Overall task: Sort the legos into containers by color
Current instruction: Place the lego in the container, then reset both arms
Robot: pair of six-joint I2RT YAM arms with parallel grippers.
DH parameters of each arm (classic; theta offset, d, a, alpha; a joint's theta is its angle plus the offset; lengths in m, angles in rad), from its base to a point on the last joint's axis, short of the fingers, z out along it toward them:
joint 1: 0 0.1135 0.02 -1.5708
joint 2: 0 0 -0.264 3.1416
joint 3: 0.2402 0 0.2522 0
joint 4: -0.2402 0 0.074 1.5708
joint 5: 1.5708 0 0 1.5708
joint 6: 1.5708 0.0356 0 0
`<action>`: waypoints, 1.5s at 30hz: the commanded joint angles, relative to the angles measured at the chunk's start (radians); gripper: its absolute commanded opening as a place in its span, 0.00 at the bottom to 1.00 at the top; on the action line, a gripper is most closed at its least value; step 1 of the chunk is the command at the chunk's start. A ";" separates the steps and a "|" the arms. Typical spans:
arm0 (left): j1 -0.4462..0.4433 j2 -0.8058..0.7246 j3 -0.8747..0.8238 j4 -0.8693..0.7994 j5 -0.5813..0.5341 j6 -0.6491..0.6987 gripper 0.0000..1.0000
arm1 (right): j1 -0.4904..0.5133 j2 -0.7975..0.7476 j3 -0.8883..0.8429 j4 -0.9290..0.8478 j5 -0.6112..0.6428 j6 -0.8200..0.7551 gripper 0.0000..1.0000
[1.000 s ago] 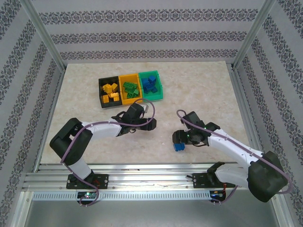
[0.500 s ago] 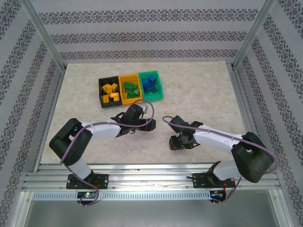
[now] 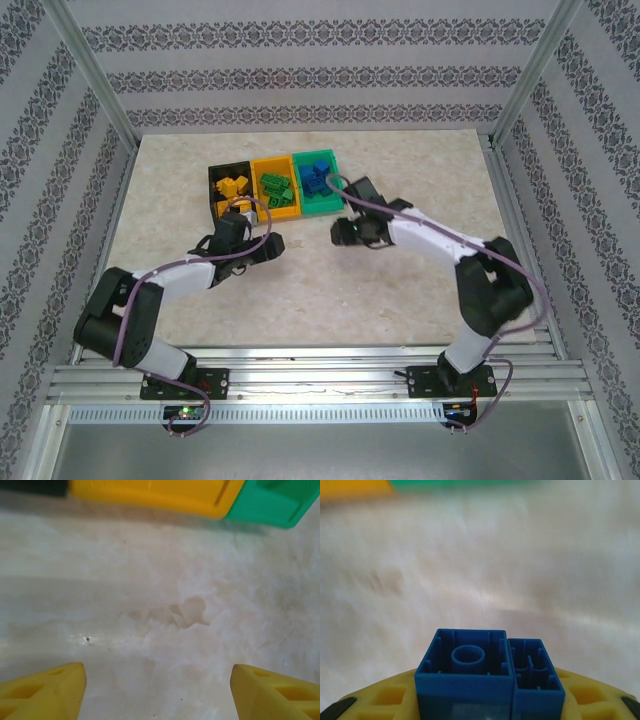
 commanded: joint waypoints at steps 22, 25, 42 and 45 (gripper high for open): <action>0.066 -0.291 -0.087 -0.148 -0.079 0.054 0.76 | -0.060 0.436 0.582 0.045 0.047 -0.128 0.75; 0.107 -0.292 -0.067 -0.171 -0.087 0.077 0.76 | -0.061 0.334 0.461 0.088 0.038 -0.137 0.76; 0.346 -0.440 -0.266 0.223 -0.455 0.220 1.00 | -0.319 -0.487 -0.431 0.459 0.118 -0.228 0.78; 0.355 -0.388 -0.305 0.350 -0.509 0.311 1.00 | -0.401 -0.605 -0.591 0.583 0.210 -0.241 0.84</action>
